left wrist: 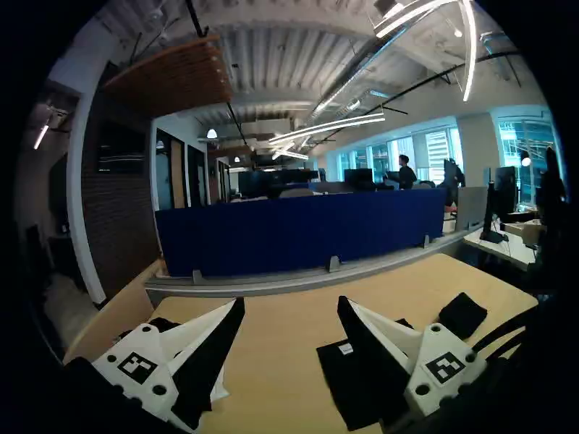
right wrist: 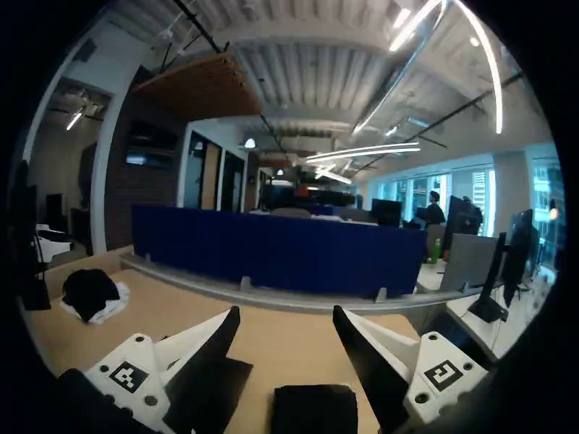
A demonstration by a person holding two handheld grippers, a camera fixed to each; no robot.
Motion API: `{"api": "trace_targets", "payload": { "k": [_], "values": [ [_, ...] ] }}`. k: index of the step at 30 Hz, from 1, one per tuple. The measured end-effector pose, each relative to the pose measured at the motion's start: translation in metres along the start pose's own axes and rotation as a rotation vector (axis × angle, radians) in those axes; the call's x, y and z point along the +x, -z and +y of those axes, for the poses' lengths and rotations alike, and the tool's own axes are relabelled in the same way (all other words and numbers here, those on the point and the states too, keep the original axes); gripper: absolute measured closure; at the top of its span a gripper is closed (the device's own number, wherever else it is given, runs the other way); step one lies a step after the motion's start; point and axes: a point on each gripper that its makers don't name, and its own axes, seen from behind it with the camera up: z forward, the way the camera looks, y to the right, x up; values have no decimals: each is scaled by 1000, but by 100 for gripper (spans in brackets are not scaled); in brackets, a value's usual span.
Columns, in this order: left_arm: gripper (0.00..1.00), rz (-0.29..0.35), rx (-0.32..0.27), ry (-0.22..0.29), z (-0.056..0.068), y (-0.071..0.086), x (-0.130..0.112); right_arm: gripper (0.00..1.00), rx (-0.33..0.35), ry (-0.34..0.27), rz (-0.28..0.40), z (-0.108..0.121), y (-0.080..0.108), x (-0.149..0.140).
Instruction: Fold towel
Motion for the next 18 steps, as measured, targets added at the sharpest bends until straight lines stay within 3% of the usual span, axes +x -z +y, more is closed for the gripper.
{"api": "trace_targets", "payload": {
  "k": [2,8,11,18],
  "values": [
    [5,-40,-38,-11,7,0,-7,1,51,13,-54,-9,1,-8],
    [5,-167,-222,-15,43,6,-31,1,212,72,-229,-35,9,-40],
    [5,-204,-270,-20,50,7,-36,0,272,81,-273,-43,12,-48],
    [5,-237,-308,-67,54,4,-50,1,308,93,-309,-51,9,-59]
  ]
}}
